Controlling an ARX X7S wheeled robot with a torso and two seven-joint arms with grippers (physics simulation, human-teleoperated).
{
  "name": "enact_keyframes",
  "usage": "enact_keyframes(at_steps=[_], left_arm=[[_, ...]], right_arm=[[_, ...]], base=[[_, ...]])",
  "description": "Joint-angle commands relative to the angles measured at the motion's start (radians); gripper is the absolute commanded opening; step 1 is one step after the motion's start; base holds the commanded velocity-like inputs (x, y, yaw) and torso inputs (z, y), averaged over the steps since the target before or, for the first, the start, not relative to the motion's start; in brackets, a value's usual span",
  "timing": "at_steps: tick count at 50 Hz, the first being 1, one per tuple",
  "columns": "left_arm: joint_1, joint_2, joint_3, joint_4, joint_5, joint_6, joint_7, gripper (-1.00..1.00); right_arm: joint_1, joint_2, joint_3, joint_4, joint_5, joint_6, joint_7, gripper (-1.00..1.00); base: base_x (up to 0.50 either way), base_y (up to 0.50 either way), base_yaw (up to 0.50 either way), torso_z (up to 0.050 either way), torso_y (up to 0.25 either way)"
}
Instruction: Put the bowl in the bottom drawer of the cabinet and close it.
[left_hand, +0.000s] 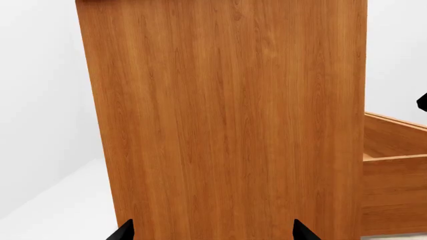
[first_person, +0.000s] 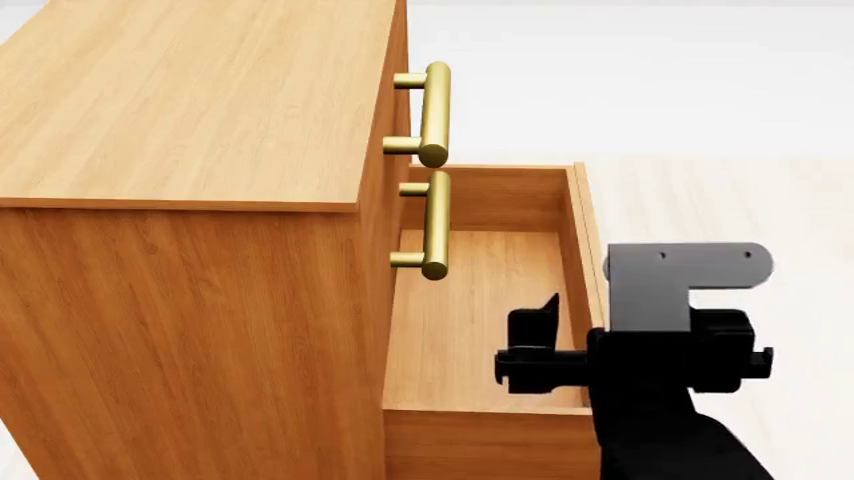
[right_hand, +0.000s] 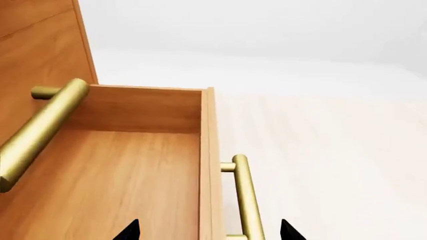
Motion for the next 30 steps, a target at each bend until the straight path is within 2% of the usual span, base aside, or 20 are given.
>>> enact_keyframes(at_steps=[1,30], left_arm=[[-0.001,-0.004,0.004,0.001,0.001,-0.002,-0.006,1.00],[-0.006,-0.014,0.014,0.001,-0.001,-0.004,-0.020,1.00]], right_arm=[[0.046,0.003,-0.008,0.061,0.021,0.071,-0.013,1.00],[0.141,0.001,-0.012,0.217,0.040,0.156,-0.021,1.00]], base=[[0.00,0.00,0.00,0.000,0.000],[0.00,0.00,0.00,0.000,0.000]])
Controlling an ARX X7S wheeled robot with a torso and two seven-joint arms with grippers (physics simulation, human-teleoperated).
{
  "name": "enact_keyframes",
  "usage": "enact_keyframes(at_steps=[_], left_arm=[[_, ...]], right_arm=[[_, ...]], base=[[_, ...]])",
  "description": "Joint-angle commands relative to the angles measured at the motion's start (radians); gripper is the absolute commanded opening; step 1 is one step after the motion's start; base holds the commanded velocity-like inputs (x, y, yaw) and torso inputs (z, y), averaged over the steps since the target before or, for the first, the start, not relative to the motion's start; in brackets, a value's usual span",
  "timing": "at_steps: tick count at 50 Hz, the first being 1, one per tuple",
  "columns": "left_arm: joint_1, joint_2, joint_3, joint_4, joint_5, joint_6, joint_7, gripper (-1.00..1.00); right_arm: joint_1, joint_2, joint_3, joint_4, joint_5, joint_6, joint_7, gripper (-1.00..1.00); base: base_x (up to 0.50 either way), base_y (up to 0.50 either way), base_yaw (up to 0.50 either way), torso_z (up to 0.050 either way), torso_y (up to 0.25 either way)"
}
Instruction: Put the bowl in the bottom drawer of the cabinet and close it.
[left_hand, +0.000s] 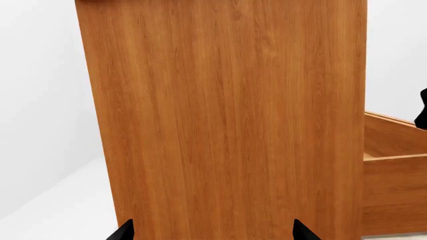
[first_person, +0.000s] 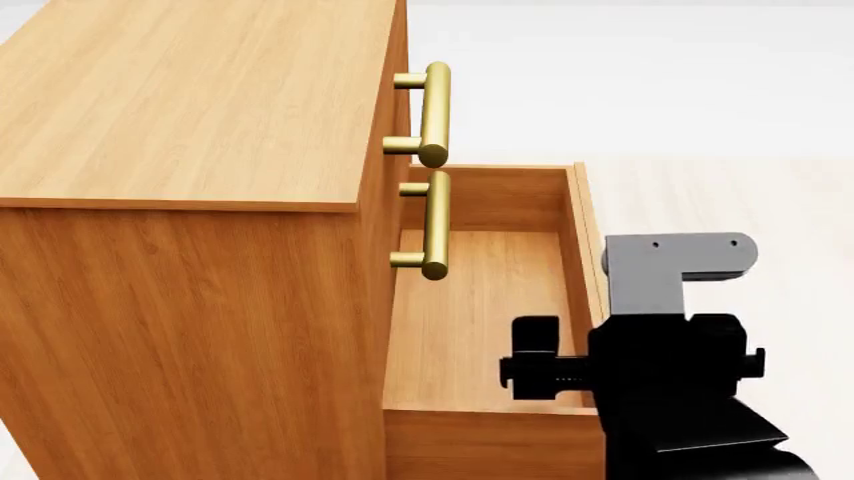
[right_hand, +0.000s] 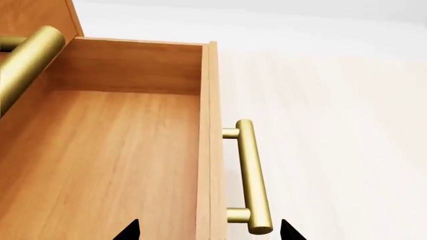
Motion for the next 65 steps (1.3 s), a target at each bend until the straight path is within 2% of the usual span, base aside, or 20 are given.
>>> enact_keyframes(at_steps=[1,16,28,65], left_arm=[[-0.001,-0.004,0.003,0.001,-0.001,0.000,-0.005,1.00],[-0.004,-0.009,0.009,0.001,-0.005,0.001,-0.012,1.00],[-0.007,-0.014,0.014,-0.009,-0.010,0.012,-0.018,1.00],[-0.014,-0.032,0.030,-0.004,-0.015,0.005,-0.038,1.00]], right_arm=[[0.031,-0.005,0.005,0.065,0.008,0.030,0.000,1.00],[0.057,-0.007,0.013,0.138,0.018,0.035,-0.008,1.00],[0.071,0.005,-0.003,0.222,-0.014,-0.049,-0.013,1.00],[0.072,0.042,0.012,0.323,-0.037,-0.132,-0.002,1.00]], base=[[0.00,0.00,0.00,0.000,0.000],[0.00,0.00,0.00,0.000,0.000],[0.00,0.00,0.00,0.000,0.000],[0.00,0.00,0.00,0.000,0.000]])
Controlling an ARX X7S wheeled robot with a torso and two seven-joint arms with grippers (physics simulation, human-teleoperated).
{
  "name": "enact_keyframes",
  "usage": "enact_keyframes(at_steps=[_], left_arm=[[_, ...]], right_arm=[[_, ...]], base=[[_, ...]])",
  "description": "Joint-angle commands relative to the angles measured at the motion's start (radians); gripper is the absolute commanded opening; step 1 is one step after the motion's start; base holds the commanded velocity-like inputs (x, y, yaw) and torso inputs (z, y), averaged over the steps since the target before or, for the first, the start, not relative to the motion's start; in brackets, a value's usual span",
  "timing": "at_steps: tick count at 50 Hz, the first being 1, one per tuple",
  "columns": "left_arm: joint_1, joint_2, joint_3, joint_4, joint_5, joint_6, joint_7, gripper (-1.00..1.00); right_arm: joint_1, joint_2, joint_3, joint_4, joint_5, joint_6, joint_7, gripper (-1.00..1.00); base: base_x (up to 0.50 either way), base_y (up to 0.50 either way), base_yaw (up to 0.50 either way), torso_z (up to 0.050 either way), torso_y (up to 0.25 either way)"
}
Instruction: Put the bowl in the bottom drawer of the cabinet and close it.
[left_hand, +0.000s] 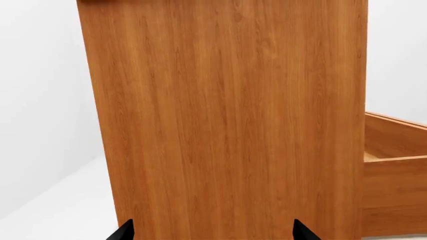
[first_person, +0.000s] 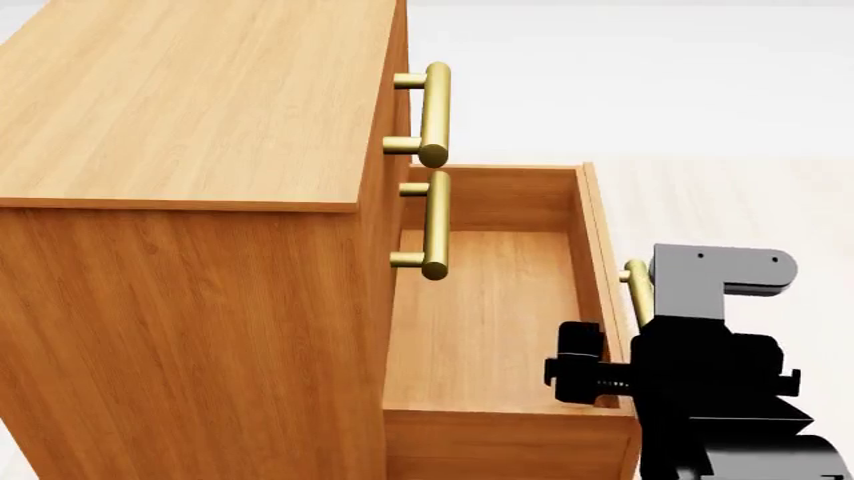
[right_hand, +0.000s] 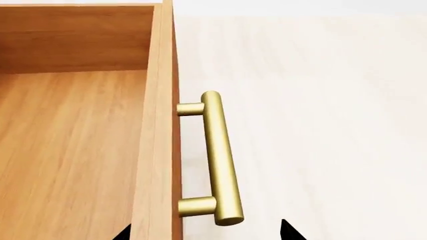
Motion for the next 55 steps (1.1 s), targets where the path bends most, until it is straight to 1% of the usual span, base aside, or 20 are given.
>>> enact_keyframes(at_steps=[1,12,55], left_arm=[[-0.005,-0.003,0.006,0.000,0.000,-0.004,-0.006,1.00],[-0.006,-0.008,0.010,0.000,-0.002,-0.005,-0.013,1.00],[-0.011,-0.024,0.026,-0.010,-0.009,0.008,-0.033,1.00]], right_arm=[[0.001,0.017,0.003,0.044,-0.037,-0.029,0.008,1.00],[0.008,0.032,0.025,0.074,-0.032,-0.041,0.010,1.00],[0.020,0.061,0.040,0.176,-0.050,-0.110,0.024,1.00]], base=[[0.00,0.00,0.00,0.000,0.000],[0.00,0.00,0.00,0.000,0.000],[0.00,0.00,0.00,-0.001,0.000]])
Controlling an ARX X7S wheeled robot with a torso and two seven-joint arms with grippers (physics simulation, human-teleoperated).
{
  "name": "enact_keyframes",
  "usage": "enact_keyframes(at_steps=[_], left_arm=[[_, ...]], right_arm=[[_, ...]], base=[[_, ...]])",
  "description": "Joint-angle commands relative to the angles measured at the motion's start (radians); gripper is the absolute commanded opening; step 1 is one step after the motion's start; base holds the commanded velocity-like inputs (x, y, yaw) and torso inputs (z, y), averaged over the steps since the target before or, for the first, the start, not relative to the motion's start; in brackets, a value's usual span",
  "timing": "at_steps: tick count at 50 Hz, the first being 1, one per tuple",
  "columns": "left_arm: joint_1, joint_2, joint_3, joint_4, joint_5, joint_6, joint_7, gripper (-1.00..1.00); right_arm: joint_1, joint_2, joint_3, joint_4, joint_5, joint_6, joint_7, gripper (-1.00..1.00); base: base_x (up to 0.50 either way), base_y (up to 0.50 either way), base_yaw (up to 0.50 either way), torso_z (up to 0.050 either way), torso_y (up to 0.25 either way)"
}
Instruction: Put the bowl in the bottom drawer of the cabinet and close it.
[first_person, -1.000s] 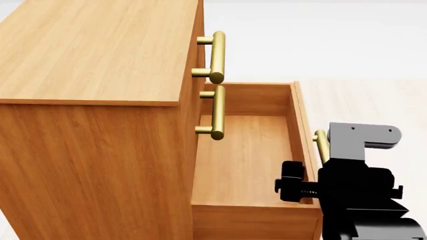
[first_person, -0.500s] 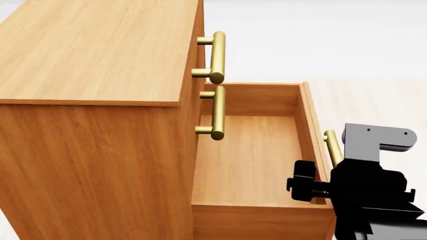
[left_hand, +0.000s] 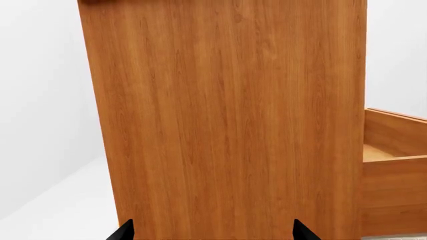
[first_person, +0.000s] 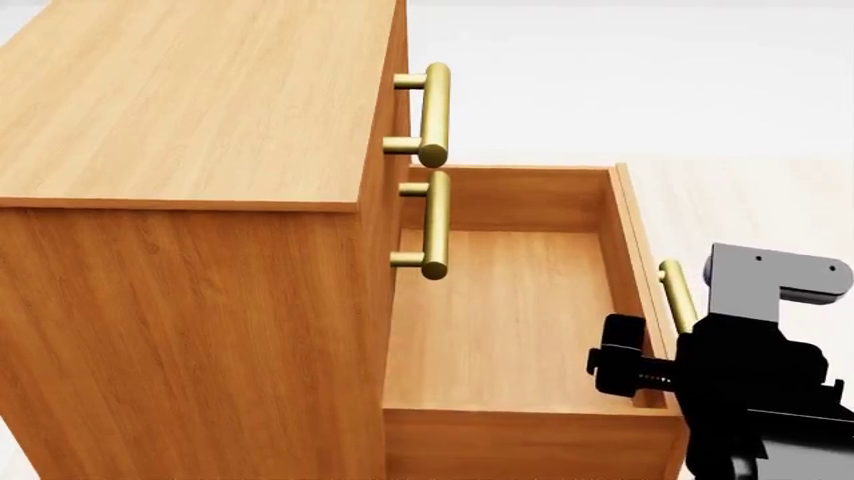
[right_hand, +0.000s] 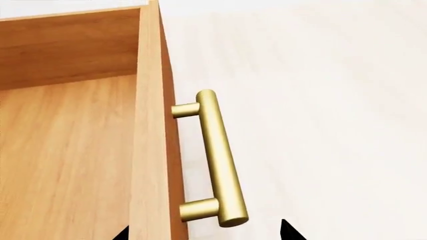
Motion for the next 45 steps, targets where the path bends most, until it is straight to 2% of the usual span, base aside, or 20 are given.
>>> enact_keyframes(at_steps=[1,14,19,26,45], left_arm=[[-0.001,-0.004,0.004,-0.002,-0.002,0.003,-0.005,1.00],[-0.006,-0.009,0.008,-0.003,-0.007,0.002,-0.009,1.00],[-0.003,-0.012,0.009,0.005,-0.007,-0.002,-0.012,1.00],[-0.003,-0.014,0.012,0.003,-0.007,0.001,-0.015,1.00],[-0.008,-0.019,0.016,0.003,-0.005,0.001,-0.026,1.00]], right_arm=[[-0.017,0.001,0.020,0.029,-0.108,-0.015,0.052,1.00],[-0.021,0.001,0.019,0.034,-0.105,-0.024,0.048,1.00],[-0.141,0.032,0.056,-0.276,-0.034,0.037,0.038,1.00],[-0.188,0.050,0.112,-0.462,0.020,0.116,0.067,1.00],[-0.206,0.085,0.190,-0.568,0.037,0.116,0.106,1.00]], base=[[0.02,0.00,0.00,-0.011,0.000],[0.01,0.00,0.00,-0.002,0.000],[0.00,0.00,0.00,0.000,0.000],[0.00,0.00,0.00,0.000,0.000],[0.00,0.00,0.00,0.000,0.000]])
